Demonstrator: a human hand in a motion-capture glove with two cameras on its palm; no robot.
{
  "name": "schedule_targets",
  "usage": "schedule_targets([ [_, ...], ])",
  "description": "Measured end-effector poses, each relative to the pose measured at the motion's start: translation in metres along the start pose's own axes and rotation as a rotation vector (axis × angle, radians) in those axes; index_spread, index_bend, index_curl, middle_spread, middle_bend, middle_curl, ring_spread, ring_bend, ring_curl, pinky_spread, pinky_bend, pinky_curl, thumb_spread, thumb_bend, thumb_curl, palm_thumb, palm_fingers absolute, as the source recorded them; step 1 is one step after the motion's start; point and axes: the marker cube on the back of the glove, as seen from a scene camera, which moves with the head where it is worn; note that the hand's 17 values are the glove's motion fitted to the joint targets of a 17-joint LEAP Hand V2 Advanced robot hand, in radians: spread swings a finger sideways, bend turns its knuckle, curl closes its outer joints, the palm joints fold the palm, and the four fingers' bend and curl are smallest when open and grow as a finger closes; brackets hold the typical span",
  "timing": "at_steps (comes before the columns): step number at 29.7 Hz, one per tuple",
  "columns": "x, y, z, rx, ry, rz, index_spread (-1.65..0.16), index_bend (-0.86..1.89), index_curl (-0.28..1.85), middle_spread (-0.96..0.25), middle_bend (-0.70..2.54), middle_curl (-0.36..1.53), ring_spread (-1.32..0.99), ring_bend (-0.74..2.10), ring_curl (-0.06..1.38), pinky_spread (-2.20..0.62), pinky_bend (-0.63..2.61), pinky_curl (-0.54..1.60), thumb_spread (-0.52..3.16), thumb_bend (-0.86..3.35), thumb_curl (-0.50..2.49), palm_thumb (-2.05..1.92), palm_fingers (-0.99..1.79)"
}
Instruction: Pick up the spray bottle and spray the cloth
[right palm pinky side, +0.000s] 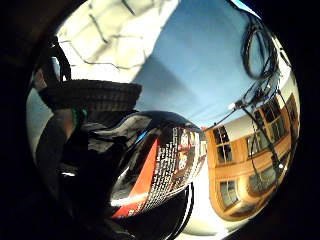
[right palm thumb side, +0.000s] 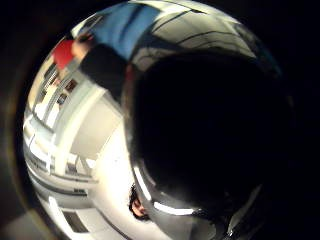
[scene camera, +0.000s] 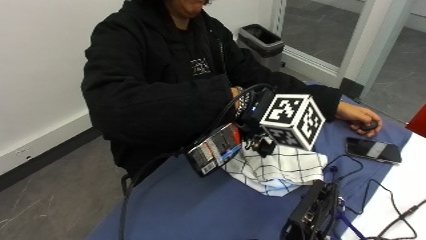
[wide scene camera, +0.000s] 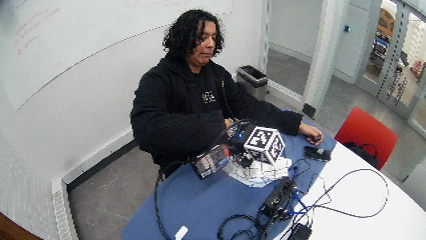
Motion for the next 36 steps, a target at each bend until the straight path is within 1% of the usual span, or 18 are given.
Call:
schedule_targets([
  [7,-0.070,0.028,-0.048,0.225,-0.124,-0.379,-0.25,0.19,0.67,-0.12,0.66,0.61,-0.17,0.71,0.52,-0.21,0.46,0.45,1.07,0.00,0.97,0.97,1.28],
  [12,-0.115,0.040,-0.068,0.373,-0.202,-0.641,-0.25,0.19,0.67,-0.12,0.66,0.61,-0.17,0.71,0.52,-0.21,0.46,0.45,1.08,0.00,0.98,0.97,1.29],
  [18,-0.149,0.032,-0.073,0.497,-0.372,-0.907,-0.25,0.19,0.67,-0.12,0.67,0.61,-0.17,0.71,0.52,-0.21,0.47,0.45,1.07,-0.01,1.00,0.97,1.30],
  [22,-0.162,0.010,-0.069,0.603,-0.519,-1.055,-0.25,0.20,0.67,-0.12,0.66,0.61,-0.17,0.71,0.52,-0.21,0.47,0.45,1.04,-0.01,1.00,0.96,1.30],
  [25,-0.167,-0.013,-0.062,0.676,-0.587,-1.117,-0.25,0.20,0.68,-0.12,0.67,0.61,-0.17,0.71,0.52,-0.20,0.47,0.45,1.02,-0.02,1.01,0.96,1.30],
  [29,-0.170,-0.051,-0.051,0.737,-0.631,-1.131,-0.25,0.20,0.68,-0.12,0.66,0.61,-0.17,0.71,0.52,-0.20,0.47,0.45,0.99,-0.02,1.02,0.96,1.30],
  [36,-0.168,-0.098,-0.034,0.725,-0.681,-1.095,-0.25,0.20,0.69,-0.12,0.66,0.61,-0.17,0.71,0.52,-0.21,0.47,0.45,0.94,-0.02,1.03,0.96,1.30],
])
